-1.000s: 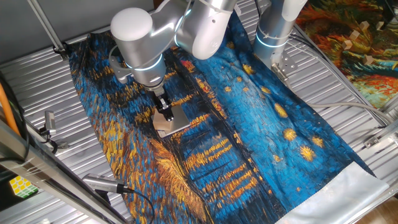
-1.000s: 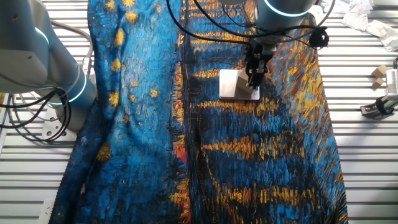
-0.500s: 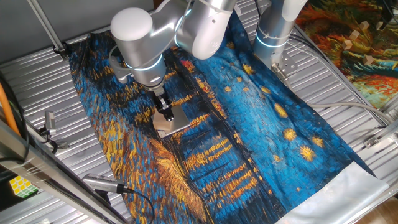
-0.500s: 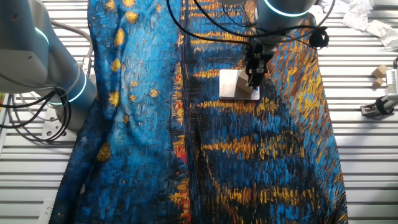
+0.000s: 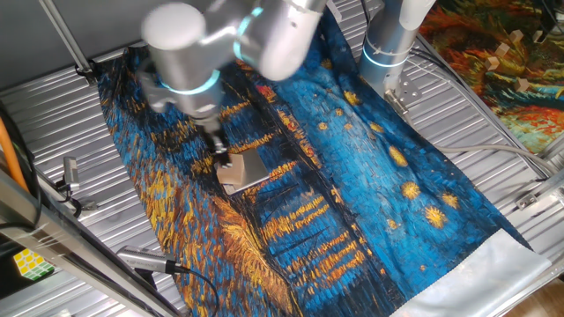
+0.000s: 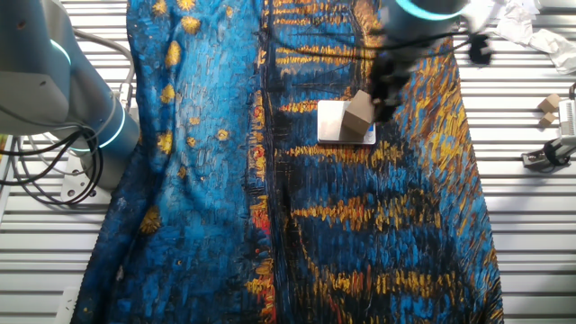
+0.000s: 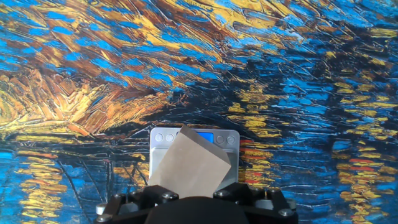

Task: Place the block on the scale

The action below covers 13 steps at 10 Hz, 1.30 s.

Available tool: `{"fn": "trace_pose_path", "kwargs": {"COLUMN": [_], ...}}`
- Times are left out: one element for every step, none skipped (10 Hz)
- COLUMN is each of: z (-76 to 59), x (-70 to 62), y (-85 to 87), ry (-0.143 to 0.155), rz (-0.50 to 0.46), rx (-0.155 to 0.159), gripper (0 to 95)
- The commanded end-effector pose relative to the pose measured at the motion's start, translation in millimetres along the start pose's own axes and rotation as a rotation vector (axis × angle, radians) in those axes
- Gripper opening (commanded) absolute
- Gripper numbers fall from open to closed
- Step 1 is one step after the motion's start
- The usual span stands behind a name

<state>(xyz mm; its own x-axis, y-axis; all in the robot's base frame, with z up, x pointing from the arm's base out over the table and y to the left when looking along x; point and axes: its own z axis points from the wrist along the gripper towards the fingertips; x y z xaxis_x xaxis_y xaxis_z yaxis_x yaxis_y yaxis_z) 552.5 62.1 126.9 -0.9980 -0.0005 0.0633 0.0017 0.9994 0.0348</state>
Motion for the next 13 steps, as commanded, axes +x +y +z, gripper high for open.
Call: {"fn": "trace_pose_path", "kwargs": {"z": [-12.1, -13.1, -13.1, -13.2, -13.3, -13.3, -13.3, -13.2, -13.4, -15.6, -17.4, -18.1, -18.1], "x": [-14.8, -16.4, -16.4, -16.4, -16.3, -16.3, -16.3, -16.2, -15.8, -14.5, -14.0, -13.8, -13.9], "y": [0.4, 0.4, 0.5, 0.5, 0.5, 0.5, 0.5, 0.6, 0.7, 1.4, 1.9, 2.1, 2.2], "ry": [0.012, 0.012, 0.011, 0.007, 0.006, 0.006, 0.007, 0.007, 0.003, -0.005, -0.005, -0.004, -0.004], "rz": [-0.005, -0.013, -0.018, -0.034, -0.048, -0.049, -0.051, -0.058, -0.071, -0.083, -0.079, -0.068, -0.064], "rx": [0.002, 0.003, 0.003, 0.003, 0.003, 0.003, 0.005, 0.005, 0.005, 0.005, 0.005, 0.005, 0.005], "gripper": [0.0, 0.0, 0.0, 0.0, 0.0, 0.0, 0.0, 0.0, 0.0, 0.0, 0.0, 0.0, 0.0]}}
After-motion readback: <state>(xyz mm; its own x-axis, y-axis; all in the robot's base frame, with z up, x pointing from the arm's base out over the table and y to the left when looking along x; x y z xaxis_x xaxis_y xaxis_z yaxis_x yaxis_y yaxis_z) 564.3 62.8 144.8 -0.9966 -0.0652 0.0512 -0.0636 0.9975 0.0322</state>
